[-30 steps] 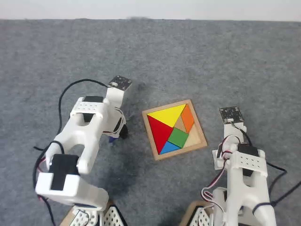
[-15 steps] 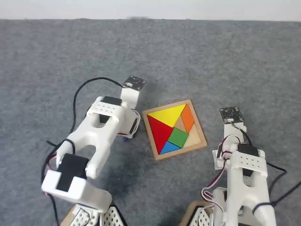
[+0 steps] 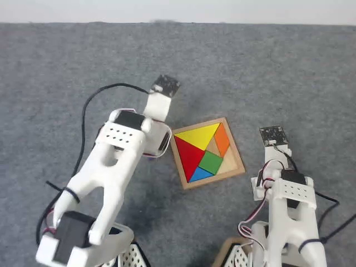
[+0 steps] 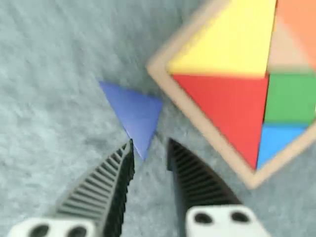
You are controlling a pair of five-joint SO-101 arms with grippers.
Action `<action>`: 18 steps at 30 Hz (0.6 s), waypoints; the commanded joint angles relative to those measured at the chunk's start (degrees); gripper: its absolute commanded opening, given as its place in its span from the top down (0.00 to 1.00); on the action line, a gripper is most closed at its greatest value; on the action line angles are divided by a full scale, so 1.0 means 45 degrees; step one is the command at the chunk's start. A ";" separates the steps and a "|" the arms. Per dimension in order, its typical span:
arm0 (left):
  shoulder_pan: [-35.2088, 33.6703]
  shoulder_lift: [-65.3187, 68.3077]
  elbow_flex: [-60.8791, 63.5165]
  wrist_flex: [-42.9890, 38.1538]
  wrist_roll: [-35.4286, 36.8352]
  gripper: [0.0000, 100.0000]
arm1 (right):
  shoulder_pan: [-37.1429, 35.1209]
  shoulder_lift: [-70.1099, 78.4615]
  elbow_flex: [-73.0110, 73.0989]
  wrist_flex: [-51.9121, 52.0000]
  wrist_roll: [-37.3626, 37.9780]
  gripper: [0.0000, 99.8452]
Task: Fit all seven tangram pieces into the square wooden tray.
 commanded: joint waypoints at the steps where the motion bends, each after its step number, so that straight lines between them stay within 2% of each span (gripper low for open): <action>1: 0.0039 0.0254 -0.0303 -0.1797 0.0742 0.84 | 0.0147 0.0088 -0.0391 -0.0303 0.0078 0.99; 7: 0.0059 0.4142 -0.1612 -0.2071 0.0723 0.82 | 0.0147 0.0088 -0.0391 -0.0303 0.0078 0.99; 11: -0.0215 0.6642 -0.3253 -0.0645 0.0410 0.80 | 0.0166 0.0088 -0.0391 -0.0303 0.0078 0.99; 14: -0.0801 0.7365 -0.4132 0.0723 0.0254 0.80 | 0.0166 0.0088 -0.0391 -0.0303 0.0078 0.99; 18: -0.1582 0.7092 -0.3780 0.0879 -0.0469 0.80 | 0.0147 0.0088 -0.0391 -0.0322 0.0078 0.99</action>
